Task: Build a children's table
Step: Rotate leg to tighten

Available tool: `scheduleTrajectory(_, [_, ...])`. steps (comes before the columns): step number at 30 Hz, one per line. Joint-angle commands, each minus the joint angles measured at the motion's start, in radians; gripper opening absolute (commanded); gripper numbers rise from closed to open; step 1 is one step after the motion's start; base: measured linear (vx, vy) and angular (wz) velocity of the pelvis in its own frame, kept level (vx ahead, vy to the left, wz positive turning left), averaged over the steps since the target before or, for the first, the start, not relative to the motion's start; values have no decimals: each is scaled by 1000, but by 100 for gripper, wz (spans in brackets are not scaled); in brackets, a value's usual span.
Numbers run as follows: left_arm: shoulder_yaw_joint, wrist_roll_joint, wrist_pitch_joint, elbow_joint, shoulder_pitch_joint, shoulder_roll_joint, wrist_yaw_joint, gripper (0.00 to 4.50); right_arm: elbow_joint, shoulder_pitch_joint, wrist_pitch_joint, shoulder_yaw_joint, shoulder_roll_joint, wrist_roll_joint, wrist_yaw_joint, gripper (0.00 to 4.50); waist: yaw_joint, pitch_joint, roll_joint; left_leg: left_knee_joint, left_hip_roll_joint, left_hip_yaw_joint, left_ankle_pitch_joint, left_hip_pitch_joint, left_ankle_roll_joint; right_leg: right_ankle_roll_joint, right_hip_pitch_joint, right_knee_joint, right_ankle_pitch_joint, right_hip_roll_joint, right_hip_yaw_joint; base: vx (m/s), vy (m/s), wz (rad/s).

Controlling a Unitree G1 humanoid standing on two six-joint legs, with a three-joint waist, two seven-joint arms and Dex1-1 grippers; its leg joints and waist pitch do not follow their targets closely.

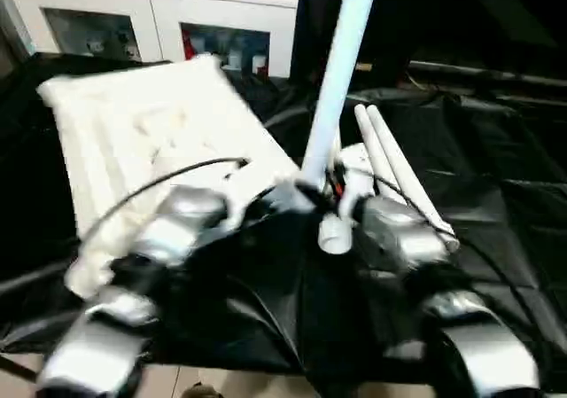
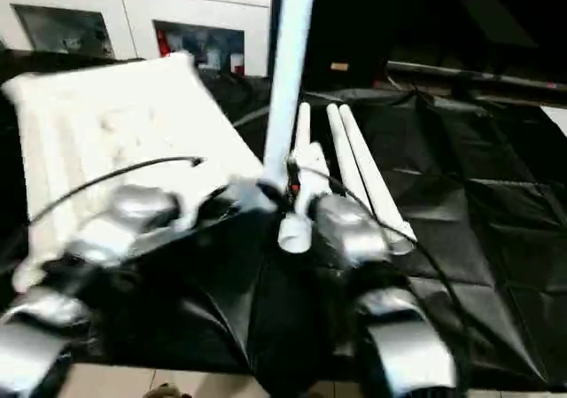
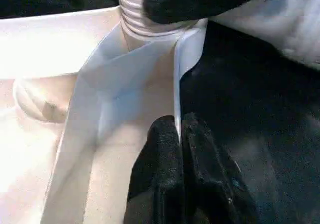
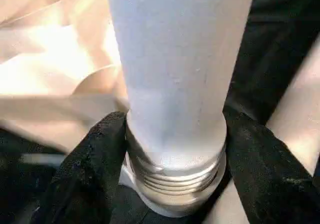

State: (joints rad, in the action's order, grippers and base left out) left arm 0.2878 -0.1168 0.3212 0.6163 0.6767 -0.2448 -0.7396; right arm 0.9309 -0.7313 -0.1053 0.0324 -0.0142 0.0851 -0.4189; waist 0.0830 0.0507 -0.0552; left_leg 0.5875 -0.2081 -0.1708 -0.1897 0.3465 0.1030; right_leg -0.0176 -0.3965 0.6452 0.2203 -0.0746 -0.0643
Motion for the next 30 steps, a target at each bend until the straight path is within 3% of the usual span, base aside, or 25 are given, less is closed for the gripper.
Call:
scheduleTrajectory(1, [26,-26,31,8,23,71,68,0,116,-13,-25,-41,59,-23,51,269,-6,-55,21,-75,-21,5,-228,-3,31,-174,42,-99,232,-65,52,0,0,0])
scheduleTrajectory(3, [28,-31,32,10,27,84,72,0,125,-23,-11,-38,73,-32,45,269,-3,-56,22,-74,-20,4,-213,1,19,-174,44,-98,203,-66,53,0,0,0])
scheduleTrajectory(5, [27,-30,27,13,29,90,71,0,128,-35,-5,-25,84,-28,39,325,-3,-60,20,-72,-19,3,-187,3,7,-181,47,-93,145,-63,52,0,0,0])
scheduleTrajectory(9, [30,-28,3,18,27,77,62,0,133,-53,18,-35,78,-36,16,361,-3,-58,21,-72,-20,2,-189,2,-3,-194,46,-92,131,-63,51,0,0,0])
scheduleTrajectory(10, [26,-23,0,17,25,72,55,0,141,-60,33,-46,71,-44,4,361,-4,-58,26,-73,-20,3,-209,2,1,-195,45,-96,156,-64,51,0,0,0])
scheduleTrajectory(13, [12,-9,-24,-7,7,46,11,0,129,-58,71,-70,28,-57,-88,361,-4,-56,22,-75,-20,3,-221,3,-2,-190,46,-99,181,-64,50,0,0,0])
scheduleTrajectory(14, [15,10,-82,-40,-18,12,-63,0,80,-35,78,-88,-21,-53,-197,361,-1,-58,20,-73,-21,5,-205,7,-14,-193,52,-95,156,-65,50,0,0,0])
scheduleTrajectory(17, [16,36,-94,-80,-42,-19,-136,0,33,-7,89,-122,-74,-69,-294,361,-1,-63,18,-66,-22,1,-129,9,-47,-220,55,-81,31,-64,51,0,0,0])
scheduleTrajectory(19, [16,42,-103,-88,-47,-27,-154,0,21,0,92,-131,-88,-73,-318,361,0,-64,18,-64,-20,-2,-98,9,-59,-236,56,-78,-7,-63,50,0,0,0])
scheduleTrajectory(23, [45,95,-138,-177,-107,-116,-347,0,-97,51,94,-160,-190,-39,-537,361,2,-64,19,-63,-24,-2,-92,9,-86,-254,58,-73,-49,-62,49,0,0,0])
scheduleTrajectory(24, [49,102,-149,-183,-113,-127,-371,0,-110,55,95,-164,-200,-36,-565,361,4,-64,22,-63,-26,-5,-94,3,-88,-266,52,-72,-59,-61,49,0,0,0])
scheduleTrajectory(30, [36,107,-161,-206,-138,-183,-439,0,-187,80,70,-190,-246,-19,-677,361,2,-60,26,-66,-25,-4,-132,5,-64,-259,56,-77,3,-60,48,0,0,0])
